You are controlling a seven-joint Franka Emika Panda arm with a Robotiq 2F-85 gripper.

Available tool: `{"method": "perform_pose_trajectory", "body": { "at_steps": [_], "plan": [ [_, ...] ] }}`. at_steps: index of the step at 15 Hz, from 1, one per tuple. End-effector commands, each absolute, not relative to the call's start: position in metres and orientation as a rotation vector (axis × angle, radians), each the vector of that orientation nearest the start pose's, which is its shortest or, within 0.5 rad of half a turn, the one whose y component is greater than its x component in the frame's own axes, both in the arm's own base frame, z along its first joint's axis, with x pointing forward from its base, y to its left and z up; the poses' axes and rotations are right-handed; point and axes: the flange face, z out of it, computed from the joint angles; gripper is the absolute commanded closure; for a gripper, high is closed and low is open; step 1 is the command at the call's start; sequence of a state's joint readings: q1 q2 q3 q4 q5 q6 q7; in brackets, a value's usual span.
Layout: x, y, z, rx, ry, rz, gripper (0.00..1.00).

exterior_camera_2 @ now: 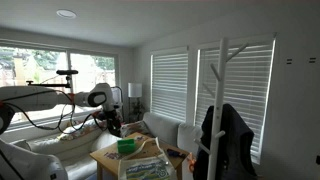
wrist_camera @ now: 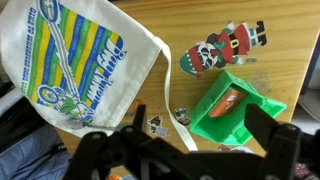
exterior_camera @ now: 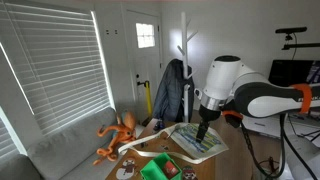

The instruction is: Remove the red book from the green storage box and put it on the table

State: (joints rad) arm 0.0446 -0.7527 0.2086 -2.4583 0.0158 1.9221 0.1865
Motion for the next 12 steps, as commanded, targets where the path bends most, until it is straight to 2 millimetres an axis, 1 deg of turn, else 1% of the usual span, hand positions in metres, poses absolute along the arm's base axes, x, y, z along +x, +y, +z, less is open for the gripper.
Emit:
{"method": "perform_pose_trajectory", "body": {
  "at_steps": [1,6,7,8,9,10,12],
  "plan": [
    [0.334,0.101,0.559,-3.205,-0.036,-0.365,0.00],
    [0.334,0.101,0.559,-3.205,-0.036,-0.365,0.00],
    [0.336,0.098,0.558,-3.203,-0.088,-0.384,0.00],
    [0.342,0.092,0.556,-3.240,-0.134,-0.392,0.00],
    [0.349,0.083,0.553,-3.245,-0.270,-0.369,0.00],
    [0.353,0.077,0.552,-3.249,-0.370,-0.360,0.00],
    [0.362,0.061,0.551,-3.201,-0.528,-0.319,0.00]
  ]
}}
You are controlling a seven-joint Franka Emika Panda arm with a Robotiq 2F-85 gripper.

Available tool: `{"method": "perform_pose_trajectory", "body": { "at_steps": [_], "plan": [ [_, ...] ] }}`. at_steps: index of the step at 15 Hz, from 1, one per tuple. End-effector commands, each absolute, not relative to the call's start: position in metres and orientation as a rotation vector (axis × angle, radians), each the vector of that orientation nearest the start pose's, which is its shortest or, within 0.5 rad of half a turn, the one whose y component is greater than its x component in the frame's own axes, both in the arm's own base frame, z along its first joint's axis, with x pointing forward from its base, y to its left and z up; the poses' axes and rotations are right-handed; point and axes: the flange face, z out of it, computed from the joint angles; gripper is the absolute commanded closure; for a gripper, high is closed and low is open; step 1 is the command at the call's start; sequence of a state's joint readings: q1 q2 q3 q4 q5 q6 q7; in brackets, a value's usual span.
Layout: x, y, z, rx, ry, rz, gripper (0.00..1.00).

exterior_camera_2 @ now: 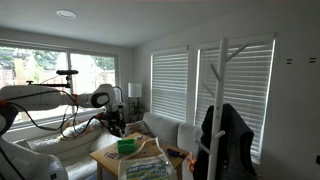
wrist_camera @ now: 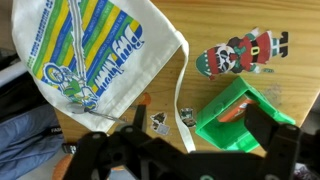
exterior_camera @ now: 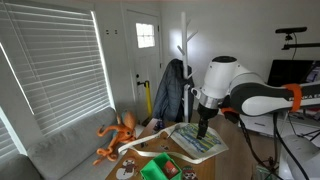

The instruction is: Remove the red book from the green storage box and put it on the table

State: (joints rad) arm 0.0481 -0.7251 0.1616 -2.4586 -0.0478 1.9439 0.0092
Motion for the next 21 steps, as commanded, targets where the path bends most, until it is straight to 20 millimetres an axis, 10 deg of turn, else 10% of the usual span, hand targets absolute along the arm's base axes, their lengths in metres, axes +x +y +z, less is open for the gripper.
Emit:
{"method": "perform_pose_trajectory", "body": {
  "at_steps": [1,10,21],
  "plan": [
    [0.368,0.056,0.549,-3.175,-0.606,-0.304,0.00],
    [0.380,0.120,0.515,-2.877,-1.293,-0.141,0.00],
    [0.403,0.136,0.472,-2.929,-1.422,-0.089,0.00]
  ]
}}
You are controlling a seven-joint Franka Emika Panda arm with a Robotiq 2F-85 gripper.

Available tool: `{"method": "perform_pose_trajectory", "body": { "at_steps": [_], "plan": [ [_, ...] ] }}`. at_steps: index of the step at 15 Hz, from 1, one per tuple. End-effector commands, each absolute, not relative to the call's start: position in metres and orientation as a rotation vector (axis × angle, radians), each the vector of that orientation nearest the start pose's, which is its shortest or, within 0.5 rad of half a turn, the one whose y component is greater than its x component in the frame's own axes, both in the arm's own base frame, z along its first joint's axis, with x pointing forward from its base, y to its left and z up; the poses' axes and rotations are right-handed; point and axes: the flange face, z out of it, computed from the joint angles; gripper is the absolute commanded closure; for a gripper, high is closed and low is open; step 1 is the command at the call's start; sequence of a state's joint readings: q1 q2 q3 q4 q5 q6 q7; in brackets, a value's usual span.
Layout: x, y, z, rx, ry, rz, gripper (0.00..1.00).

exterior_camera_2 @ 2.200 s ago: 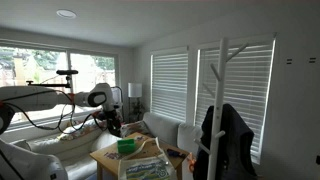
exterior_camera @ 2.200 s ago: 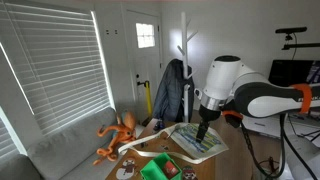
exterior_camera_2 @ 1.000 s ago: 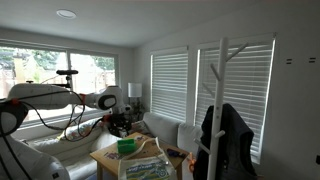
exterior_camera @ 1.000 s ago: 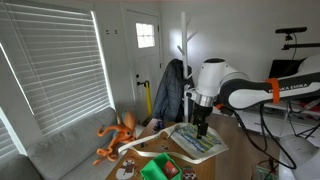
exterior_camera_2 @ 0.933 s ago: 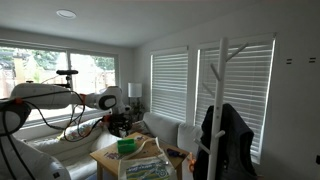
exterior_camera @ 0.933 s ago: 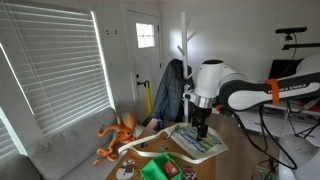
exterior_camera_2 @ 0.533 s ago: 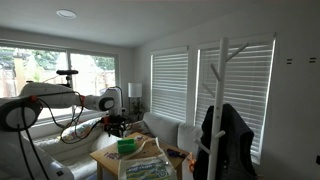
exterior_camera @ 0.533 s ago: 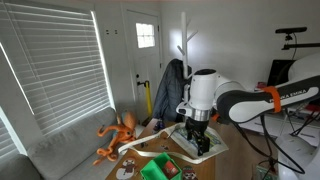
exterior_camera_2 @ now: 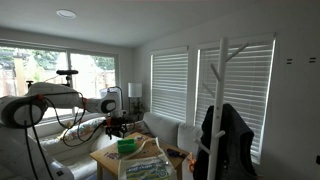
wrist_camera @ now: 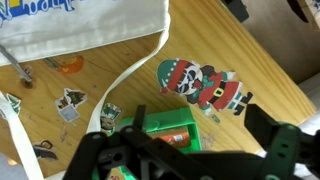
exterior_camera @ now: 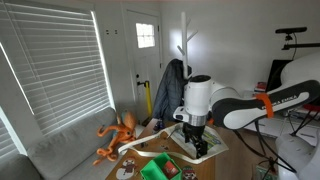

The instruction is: Remove the red book from the green storage box and put it on the table

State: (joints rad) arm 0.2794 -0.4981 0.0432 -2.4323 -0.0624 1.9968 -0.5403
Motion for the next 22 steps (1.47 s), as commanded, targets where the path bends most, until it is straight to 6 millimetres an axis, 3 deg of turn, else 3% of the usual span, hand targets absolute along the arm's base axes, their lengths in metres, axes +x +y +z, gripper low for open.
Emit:
{"method": "perform_pose_trajectory", "body": {
  "at_steps": [1,7,8,9,22],
  "plan": [
    [0.410,0.140,0.468,-2.913,-1.439,-0.107,0.00],
    [0.446,0.162,0.448,-2.881,-1.456,-0.139,0.00],
    [0.443,0.167,0.451,-2.848,-1.484,-0.131,0.00],
    [0.436,0.158,0.448,-2.883,-1.444,-0.132,0.00],
    [0.463,0.162,0.416,-2.864,-1.425,-0.121,0.00]
  ]
}}
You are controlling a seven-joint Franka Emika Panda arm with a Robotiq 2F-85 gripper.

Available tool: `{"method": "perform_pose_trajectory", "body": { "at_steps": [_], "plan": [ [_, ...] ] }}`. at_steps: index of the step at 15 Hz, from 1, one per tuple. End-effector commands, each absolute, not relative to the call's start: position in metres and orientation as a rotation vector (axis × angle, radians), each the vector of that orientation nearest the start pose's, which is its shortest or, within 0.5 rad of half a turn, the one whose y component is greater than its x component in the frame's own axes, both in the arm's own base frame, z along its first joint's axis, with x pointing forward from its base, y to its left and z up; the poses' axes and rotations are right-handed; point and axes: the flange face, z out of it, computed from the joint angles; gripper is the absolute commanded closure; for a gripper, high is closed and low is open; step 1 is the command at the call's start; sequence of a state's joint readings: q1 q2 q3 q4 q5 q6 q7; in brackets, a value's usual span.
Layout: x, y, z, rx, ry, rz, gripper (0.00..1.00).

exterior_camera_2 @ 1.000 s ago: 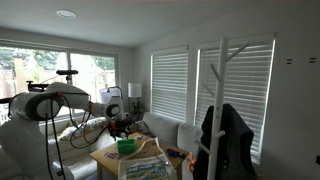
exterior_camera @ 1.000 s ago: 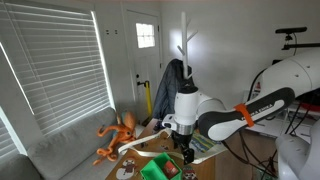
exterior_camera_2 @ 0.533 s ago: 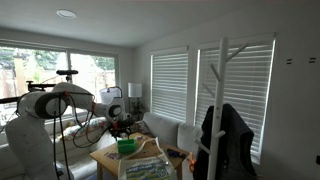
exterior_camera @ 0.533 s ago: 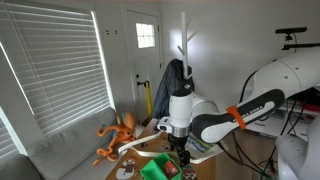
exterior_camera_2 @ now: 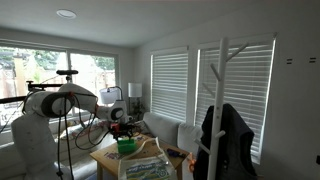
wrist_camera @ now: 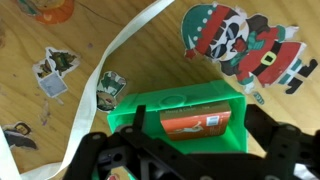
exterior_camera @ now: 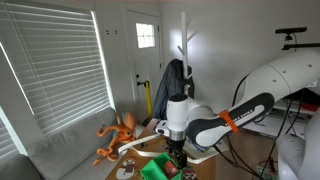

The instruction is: Remove the red book from the green storage box and put it on the table

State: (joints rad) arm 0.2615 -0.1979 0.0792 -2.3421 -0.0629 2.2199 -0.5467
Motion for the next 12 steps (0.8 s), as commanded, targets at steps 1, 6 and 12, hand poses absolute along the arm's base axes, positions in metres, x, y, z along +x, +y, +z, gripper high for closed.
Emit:
{"method": "perform_pose_trajectory", "body": {
  "at_steps": [1,6,12],
  "plan": [
    [0.464,0.162,0.415,-2.864,-1.426,-0.120,0.00],
    [0.469,0.166,0.408,-2.853,-1.465,-0.112,0.00],
    [0.474,0.172,0.407,-2.822,-1.510,-0.110,0.00]
  ]
}}
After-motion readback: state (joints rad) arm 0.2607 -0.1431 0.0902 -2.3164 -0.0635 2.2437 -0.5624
